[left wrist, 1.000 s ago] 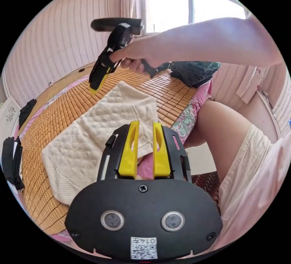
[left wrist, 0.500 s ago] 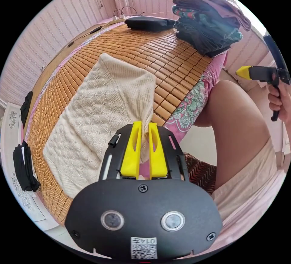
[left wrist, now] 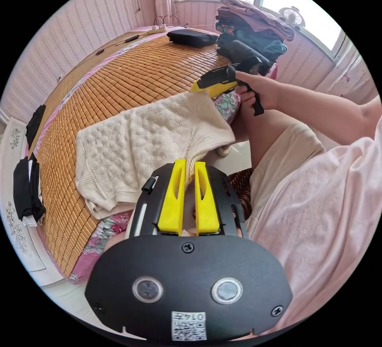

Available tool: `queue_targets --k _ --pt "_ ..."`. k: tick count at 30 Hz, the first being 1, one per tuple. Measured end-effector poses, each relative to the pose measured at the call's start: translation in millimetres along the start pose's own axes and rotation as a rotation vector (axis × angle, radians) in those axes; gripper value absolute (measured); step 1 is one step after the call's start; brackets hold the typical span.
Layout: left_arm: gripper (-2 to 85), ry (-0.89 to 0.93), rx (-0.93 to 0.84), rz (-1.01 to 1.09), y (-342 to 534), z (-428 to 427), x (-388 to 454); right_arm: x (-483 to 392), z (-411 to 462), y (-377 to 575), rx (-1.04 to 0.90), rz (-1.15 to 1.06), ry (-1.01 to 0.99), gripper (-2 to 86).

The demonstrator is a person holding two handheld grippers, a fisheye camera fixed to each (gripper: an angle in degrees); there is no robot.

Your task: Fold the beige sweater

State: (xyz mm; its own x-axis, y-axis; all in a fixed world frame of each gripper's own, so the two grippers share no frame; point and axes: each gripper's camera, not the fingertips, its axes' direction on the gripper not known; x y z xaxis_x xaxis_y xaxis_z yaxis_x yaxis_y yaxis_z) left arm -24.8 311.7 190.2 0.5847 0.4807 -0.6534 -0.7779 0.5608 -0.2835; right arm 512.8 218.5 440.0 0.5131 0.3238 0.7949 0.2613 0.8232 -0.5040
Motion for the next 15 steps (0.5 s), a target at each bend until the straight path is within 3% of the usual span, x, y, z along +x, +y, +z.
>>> queue_targets --k 2,7,12,15 --pt "4.2 -0.01 0.021 -0.016 4.2 -7.6 -4.3 6.3 -5.2 6.5 -0.023 0.022 -0.031 9.3" --pt "4.1 0.038 0.132 0.029 -0.6 -35.2 -9.2 8.2 -68.0 33.3 0.085 0.015 -0.118 7.7" --pt "4.1 0.271 0.328 0.011 -28.8 -50.3 -6.0 -17.3 -166.4 57.8 0.246 -0.051 -0.024 7.5" --pt "4.2 0.36 0.359 -0.019 -39.2 -47.2 -15.1 -47.6 -207.0 55.2 0.289 -0.09 0.038 7.5"
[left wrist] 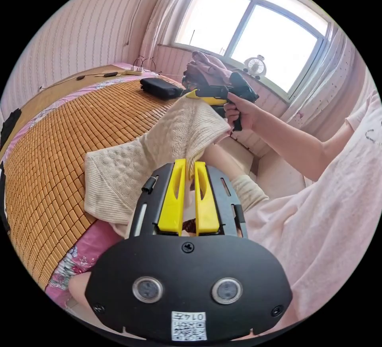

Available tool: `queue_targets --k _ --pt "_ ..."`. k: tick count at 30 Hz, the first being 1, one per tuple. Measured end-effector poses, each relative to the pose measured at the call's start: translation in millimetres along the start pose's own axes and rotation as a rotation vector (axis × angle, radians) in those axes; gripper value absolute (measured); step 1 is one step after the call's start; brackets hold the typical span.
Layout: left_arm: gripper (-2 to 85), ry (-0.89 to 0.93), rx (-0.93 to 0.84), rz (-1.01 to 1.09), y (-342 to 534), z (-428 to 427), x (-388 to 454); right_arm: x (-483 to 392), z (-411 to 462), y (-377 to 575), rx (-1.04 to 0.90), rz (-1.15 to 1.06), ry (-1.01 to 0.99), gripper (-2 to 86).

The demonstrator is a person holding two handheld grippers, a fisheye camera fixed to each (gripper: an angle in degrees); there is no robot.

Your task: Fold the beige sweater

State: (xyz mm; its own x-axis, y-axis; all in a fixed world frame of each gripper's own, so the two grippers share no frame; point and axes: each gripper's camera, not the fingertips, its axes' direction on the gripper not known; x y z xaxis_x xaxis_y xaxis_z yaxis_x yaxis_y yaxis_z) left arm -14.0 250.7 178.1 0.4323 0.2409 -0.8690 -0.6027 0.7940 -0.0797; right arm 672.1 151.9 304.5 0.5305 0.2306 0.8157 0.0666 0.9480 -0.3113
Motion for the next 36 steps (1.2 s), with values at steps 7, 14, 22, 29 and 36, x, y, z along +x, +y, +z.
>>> queue_targets --k 7,14,22,29,36 --pt "5.8 -0.023 -0.099 -0.303 29.6 -13.7 -67.1 -94.6 97.4 -47.8 -0.314 -0.193 0.011 9.3" --pt "6.7 -0.163 -0.111 -0.42 53.0 -52.3 -116.1 -123.2 134.7 -24.6 -0.388 -0.241 0.059 8.4" --pt "17.3 -0.135 -0.072 -0.347 -14.0 -9.2 -164.9 -102.3 50.7 33.3 -0.201 -0.081 0.368 16.5" --pt "24.4 -0.199 -0.241 -0.4 -59.1 57.2 -224.3 -106.7 77.8 41.8 -0.344 0.004 0.312 22.5" --pt "15.2 0.009 -0.267 -0.354 -84.5 78.5 -248.3 -157.9 87.1 41.7 -0.415 -0.016 0.392 18.0"
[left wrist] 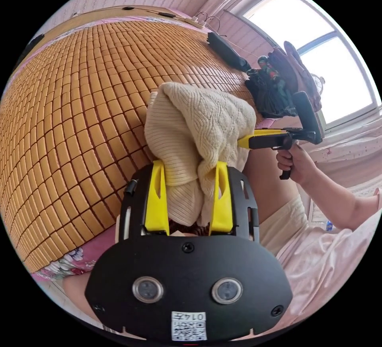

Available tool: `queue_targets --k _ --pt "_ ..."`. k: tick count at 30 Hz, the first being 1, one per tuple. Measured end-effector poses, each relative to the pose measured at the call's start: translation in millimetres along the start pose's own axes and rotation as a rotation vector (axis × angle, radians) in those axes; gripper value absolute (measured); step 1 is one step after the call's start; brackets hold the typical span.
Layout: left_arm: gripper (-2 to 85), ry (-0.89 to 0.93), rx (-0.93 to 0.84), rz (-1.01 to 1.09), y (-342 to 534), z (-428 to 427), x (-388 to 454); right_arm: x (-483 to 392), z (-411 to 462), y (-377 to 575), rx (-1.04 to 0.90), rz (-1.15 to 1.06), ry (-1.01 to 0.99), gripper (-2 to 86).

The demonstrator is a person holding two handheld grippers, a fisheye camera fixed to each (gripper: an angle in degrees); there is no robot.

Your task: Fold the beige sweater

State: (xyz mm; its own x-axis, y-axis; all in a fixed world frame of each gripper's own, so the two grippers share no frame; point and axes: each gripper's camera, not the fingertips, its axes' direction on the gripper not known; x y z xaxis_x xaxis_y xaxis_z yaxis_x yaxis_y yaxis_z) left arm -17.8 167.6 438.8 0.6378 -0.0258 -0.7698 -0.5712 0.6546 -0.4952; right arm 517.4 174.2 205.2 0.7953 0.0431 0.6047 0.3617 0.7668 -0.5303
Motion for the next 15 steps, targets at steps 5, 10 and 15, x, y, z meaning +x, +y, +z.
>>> queue_targets --k 5,10,15 --pt "11.2 0.081 0.039 -0.078 -12.1 -2.6 -21.4 -70.5 -37.9 8.6 0.023 -0.195 0.053 11.0" --pt "9.2 0.16 0.159 -0.131 -16.5 -14.1 -25.1 -142.7 -91.3 9.3 0.094 -0.429 0.018 8.9" --pt "9.0 0.24 0.329 -0.118 -72.6 -33.2 -5.2 -189.0 -162.6 -13.0 0.116 -0.574 0.06 8.6"
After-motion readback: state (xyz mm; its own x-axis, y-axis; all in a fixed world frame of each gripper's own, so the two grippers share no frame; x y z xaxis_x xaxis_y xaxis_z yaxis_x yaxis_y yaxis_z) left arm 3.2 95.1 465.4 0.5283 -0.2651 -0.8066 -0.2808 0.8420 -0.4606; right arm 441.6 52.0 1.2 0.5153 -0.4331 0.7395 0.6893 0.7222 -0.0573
